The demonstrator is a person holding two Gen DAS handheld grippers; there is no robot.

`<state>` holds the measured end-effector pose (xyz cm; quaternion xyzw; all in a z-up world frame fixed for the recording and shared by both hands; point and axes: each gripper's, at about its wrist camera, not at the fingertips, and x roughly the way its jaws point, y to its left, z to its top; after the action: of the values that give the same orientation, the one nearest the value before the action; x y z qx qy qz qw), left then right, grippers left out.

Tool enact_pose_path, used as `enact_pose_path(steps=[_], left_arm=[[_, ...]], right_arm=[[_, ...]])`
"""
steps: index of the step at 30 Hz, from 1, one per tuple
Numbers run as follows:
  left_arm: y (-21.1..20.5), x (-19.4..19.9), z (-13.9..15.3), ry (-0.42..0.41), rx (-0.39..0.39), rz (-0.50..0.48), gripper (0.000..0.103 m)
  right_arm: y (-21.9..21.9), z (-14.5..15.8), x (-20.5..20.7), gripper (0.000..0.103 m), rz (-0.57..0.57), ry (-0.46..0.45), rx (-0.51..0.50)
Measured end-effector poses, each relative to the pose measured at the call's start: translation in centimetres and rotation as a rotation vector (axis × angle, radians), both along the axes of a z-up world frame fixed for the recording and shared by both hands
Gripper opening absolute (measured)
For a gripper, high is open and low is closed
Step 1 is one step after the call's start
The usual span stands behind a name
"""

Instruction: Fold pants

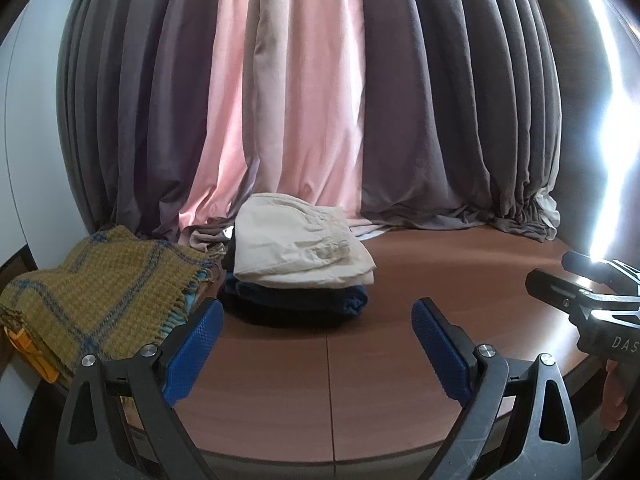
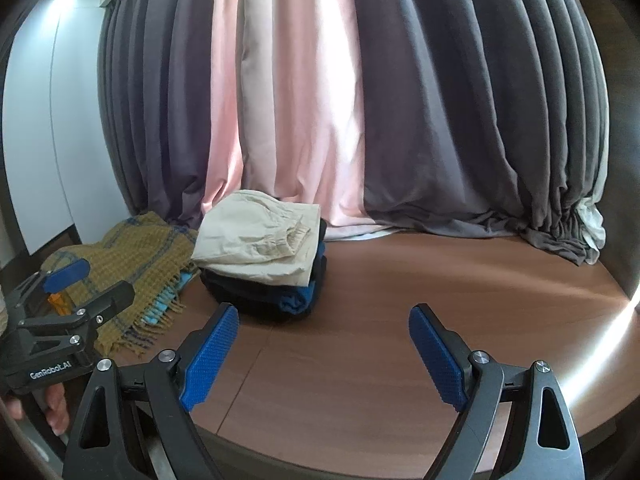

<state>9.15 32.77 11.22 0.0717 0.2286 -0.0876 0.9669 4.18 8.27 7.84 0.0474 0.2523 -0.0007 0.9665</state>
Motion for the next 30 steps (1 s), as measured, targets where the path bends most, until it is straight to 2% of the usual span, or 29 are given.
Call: enact_pose_path(steps=[14, 16, 30], left_arm=[[-1.9, -3.5, -0.1, 0.011, 0.01, -0.025, 0.097], [-2.0, -3.6, -0.2, 0.012, 0.012, -0.023, 0.099], [-2.5, -4.4, -0.4, 0.022, 0.015, -0.018, 0.1]], right_arm=[[-1.2, -0.2, -4.2, 0.088, -0.02, 0.009, 0.009], [-1.4, -0.3, -4.6, 0.088, -0.021, 0.01, 0.01], [-2.0, -0.4, -5.4, 0.088, -0.027, 0.018, 0.016]])
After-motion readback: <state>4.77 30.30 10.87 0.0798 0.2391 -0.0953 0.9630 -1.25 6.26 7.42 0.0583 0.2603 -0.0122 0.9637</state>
